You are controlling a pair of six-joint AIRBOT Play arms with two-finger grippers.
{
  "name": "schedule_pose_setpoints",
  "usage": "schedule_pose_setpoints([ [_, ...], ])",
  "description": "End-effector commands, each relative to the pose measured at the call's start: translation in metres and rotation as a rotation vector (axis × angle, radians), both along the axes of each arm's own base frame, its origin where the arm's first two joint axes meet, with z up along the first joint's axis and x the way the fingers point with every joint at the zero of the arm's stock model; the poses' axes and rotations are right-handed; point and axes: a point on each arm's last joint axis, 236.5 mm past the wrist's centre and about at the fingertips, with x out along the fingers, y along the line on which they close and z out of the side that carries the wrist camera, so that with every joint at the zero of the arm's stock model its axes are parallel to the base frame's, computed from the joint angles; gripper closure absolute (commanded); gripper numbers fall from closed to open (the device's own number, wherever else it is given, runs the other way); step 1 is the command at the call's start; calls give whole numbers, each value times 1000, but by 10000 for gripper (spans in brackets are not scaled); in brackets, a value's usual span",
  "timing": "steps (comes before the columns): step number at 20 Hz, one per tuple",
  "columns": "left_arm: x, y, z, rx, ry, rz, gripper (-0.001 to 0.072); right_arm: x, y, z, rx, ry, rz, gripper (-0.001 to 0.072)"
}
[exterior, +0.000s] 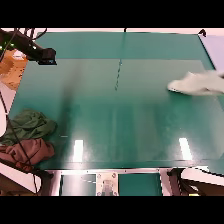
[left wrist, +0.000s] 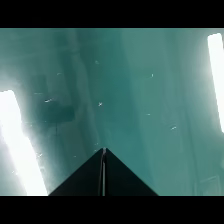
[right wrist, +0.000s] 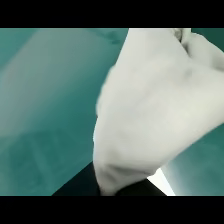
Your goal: Fold the shirts.
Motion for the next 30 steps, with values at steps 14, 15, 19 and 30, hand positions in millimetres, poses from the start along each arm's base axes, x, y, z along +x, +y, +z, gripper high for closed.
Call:
schedule_pose_setpoints([
  [14, -4, 0, -2, -14, 32, 31, 684, -253, -55, -192, 233, 443, -517, 687],
  [15, -4, 0, -2, -14, 32, 31, 683, -259, -48, -192, 250, 477, -497, 478],
  [19, -3, 0, -1, -9, 22, 24, 684, -329, -36, -164, 284, 811, -589, 249],
  [30, -82, 2, 8, -7, 129, 81, 686, -37, 101, -32, -49, 137, 199, 694],
])
